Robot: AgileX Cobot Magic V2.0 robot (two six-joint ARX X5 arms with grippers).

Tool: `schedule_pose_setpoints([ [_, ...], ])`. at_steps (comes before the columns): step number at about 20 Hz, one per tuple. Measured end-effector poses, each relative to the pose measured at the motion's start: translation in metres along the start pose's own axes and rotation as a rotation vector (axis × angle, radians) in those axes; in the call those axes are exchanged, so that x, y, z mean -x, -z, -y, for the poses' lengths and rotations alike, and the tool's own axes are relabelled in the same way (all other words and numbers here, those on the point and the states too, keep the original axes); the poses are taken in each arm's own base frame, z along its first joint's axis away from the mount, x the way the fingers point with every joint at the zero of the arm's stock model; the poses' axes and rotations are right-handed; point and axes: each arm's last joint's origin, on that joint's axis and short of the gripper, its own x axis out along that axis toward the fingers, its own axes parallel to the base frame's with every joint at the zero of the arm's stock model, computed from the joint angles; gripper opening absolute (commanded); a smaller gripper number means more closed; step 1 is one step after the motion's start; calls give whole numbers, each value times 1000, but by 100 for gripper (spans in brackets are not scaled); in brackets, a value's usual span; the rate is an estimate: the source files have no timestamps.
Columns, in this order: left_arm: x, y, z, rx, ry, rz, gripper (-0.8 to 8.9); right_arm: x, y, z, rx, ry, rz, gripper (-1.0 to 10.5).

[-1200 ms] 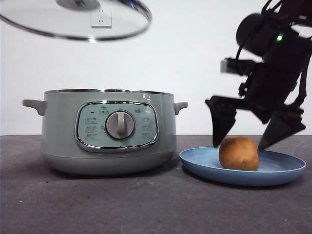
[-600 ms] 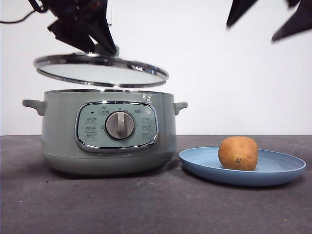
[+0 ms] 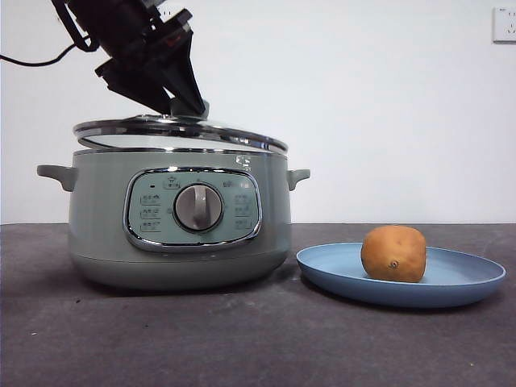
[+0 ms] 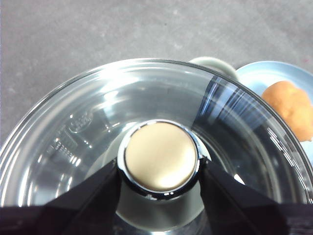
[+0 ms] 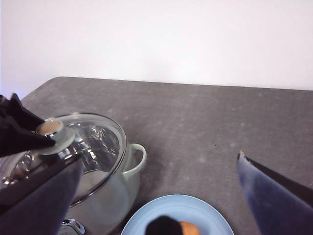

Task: Take the potato out from the steamer,put the potato on the plate,close the lid

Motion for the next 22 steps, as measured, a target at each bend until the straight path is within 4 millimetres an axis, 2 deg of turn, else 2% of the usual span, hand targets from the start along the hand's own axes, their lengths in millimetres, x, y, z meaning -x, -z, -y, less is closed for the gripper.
schedule_pose_setpoints([
  [12, -4, 3, -1, 3, -7, -30, 6, 8, 0, 0, 0, -2, 10, 661],
  [13, -4, 3, -1, 4, -7, -33, 35, 8, 0, 0, 0, -5, 9, 661],
  [14, -4, 3, -1, 5, -6, -38, 105, 8, 0, 0, 0, -7, 4, 661],
  [15, -4, 3, -1, 6, -6, -40, 195, 8, 1, 0, 0, -7, -2, 661],
  [17, -3, 3, -1, 6, -7, -42, 440, 8, 2, 0, 0, -7, -18, 661],
  [18, -3, 3, -1, 7, -7, -43, 516, 8, 3, 0, 0, -6, -27, 661],
  [19, -3, 3, -1, 8, -7, -43, 541, 8, 4, 0, -1, -6, -37, 661],
  [22, -3, 4, 0, 19, -4, -57, 539, 9, 8, 0, -2, -2, -72, 661],
])
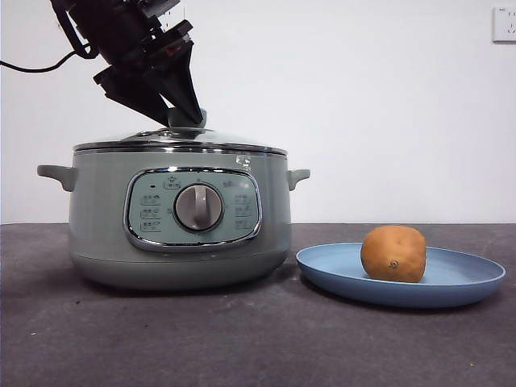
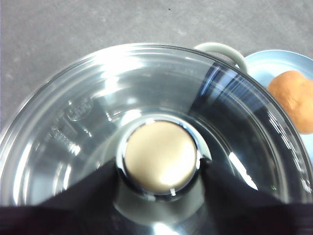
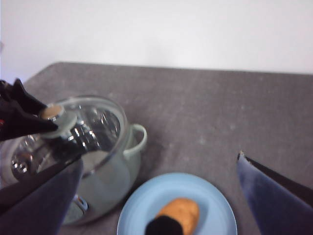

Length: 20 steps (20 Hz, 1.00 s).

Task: Take the potato out from the steamer,put the potato on the plate,close the lid

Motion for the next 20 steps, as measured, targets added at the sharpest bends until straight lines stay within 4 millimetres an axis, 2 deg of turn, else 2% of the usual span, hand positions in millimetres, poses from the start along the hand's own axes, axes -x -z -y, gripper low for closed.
schedule_pose_setpoints([
  [7, 3, 0, 1, 6, 1, -4, 539, 0, 7, 1, -4, 6, -70, 661],
  [10, 12, -2, 3, 8, -4, 17, 539, 0, 9, 0, -8, -27, -95, 661],
  [13, 31, -5, 7, 1, -12, 54, 539, 1, 11, -1, -14, -68, -123, 661],
  [20, 96, -7, 25, 3, -17, 101, 534, 3, 21, -4, -54, -192, -239, 658],
])
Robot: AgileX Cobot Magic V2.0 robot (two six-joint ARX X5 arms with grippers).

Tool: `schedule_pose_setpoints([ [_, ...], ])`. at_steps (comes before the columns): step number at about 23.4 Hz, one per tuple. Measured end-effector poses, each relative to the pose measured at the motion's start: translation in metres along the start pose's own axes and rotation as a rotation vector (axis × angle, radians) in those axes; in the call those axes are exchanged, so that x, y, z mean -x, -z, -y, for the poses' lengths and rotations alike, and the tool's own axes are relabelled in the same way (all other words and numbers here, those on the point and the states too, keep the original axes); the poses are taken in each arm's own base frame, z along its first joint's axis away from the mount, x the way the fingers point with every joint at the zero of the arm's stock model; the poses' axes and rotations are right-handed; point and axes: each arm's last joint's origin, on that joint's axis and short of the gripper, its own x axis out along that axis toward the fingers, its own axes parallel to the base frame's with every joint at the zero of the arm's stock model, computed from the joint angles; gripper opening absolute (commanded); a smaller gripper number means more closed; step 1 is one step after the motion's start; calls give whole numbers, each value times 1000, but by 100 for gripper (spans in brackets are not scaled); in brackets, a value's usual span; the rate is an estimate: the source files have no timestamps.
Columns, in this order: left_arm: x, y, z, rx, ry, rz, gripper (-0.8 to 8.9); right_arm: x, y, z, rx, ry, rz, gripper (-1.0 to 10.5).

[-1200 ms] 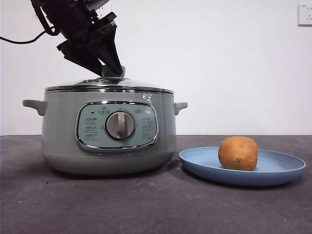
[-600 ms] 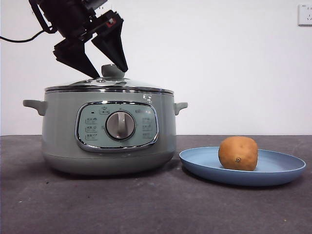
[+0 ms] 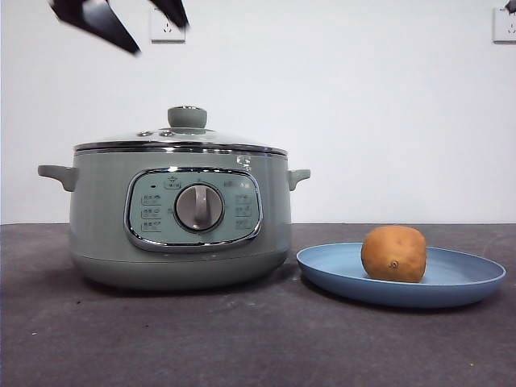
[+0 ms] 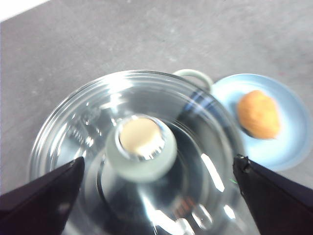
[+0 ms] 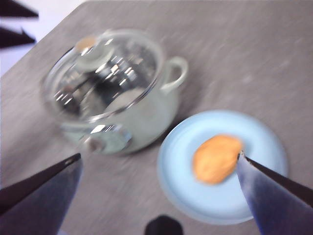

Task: Take the potato out from the steamer,put the potato on the plate,close the lid

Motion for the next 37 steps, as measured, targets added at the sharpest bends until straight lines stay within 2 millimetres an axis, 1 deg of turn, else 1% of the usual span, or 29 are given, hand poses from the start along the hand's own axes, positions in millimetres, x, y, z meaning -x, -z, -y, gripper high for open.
schedule_pose_setpoints([
  [2, 21, 1, 6, 5, 14, -13, 533, 0, 4, -1, -13, -47, -43, 658],
  [3, 35, 1, 11, 8, 32, -20, 530, 0, 6, -2, -22, -77, -68, 658],
  [6, 64, 4, 21, 16, 97, -31, 529, 1, 10, -4, -45, -158, -120, 657],
  [7, 71, 5, 23, 19, 114, -36, 518, 1, 11, -4, -50, -182, -131, 655],
  [8, 77, 6, 25, 22, 128, -42, 474, 1, 12, -5, -55, -200, -140, 645],
  [10, 88, 7, 29, 28, 144, -57, 307, 2, 14, -5, -67, -220, -160, 528],
  [11, 90, 8, 30, 29, 147, -60, 218, 2, 14, -6, -71, -226, -167, 451],
  [12, 94, 9, 31, 33, 150, -69, 91, 2, 15, -6, -76, -226, -177, 320],
  [13, 95, 10, 32, 35, 152, -76, 1, 2, 16, -6, -80, -227, -185, 203],
  [14, 95, 11, 32, 37, 154, -82, -14, 2, 17, -6, -84, -227, -190, 84],
  [15, 95, 12, 32, 41, 156, -93, -6, 2, 17, -6, -86, -227, -196, -31],
  [16, 95, 12, 32, 43, 157, -100, -8, 2, 17, -6, -87, -226, -197, -4],
  [37, 95, 14, 33, 52, 160, -117, -4, 2, 17, -6, -86, -226, -196, 0],
])
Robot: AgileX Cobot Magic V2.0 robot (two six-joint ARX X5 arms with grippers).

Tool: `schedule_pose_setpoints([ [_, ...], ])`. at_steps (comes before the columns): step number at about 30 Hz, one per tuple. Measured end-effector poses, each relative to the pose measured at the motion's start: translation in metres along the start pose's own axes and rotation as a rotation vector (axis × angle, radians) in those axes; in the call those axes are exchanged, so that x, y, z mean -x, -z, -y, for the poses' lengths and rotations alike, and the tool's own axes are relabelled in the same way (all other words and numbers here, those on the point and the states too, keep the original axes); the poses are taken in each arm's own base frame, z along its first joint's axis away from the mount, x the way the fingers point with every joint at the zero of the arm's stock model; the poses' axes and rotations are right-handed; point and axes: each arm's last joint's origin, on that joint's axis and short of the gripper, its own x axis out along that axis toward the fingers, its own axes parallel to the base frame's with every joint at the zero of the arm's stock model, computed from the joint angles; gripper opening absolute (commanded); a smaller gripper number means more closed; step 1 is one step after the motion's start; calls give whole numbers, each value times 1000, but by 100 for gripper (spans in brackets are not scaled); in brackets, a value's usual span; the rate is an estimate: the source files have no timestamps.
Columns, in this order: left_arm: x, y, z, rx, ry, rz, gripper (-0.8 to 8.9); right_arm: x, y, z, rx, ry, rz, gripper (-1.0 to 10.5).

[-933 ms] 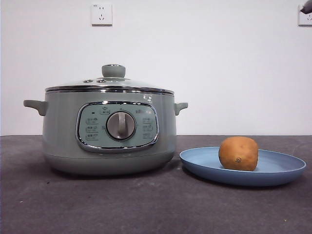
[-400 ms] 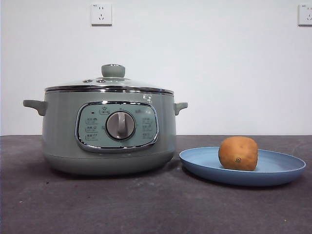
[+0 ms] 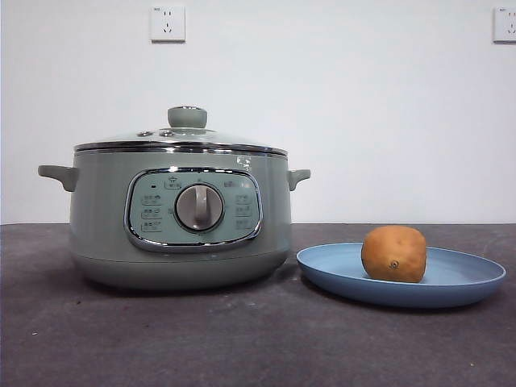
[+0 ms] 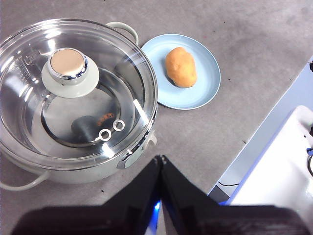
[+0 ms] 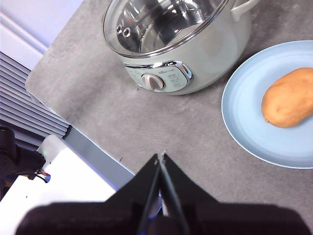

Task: Take the potato out from the steamer,put the potato on the plate,close the lid

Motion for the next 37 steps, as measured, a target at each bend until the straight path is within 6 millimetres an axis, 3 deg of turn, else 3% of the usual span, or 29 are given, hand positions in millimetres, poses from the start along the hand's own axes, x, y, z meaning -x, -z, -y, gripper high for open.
schedule_pose_setpoints([
  [12, 3, -4, -5, -9, -64, 53, -4, 0, 0, 0, 0, 0, 0, 0],
  [16, 27, -11, -14, -41, -180, 258, -4, 0, 0, 0, 0, 0, 1, 0],
  [19, 55, -5, -13, -84, -287, 446, -4, 0, 0, 0, 0, 0, 1, 0],
  [23, 75, 19, -11, -151, -439, 674, -4, 0, 0, 0, 1, 0, 1, 0],
  [26, 72, 43, -14, -176, -534, 768, -4, 0, 0, 0, 0, 0, 1, 0],
  [31, 46, 91, -20, -187, -645, 833, -4, 0, 0, 0, 0, 0, 1, 0],
  [37, 0, 151, -28, -128, -732, 801, -4, 0, 0, 0, 0, 0, 1, 0],
])
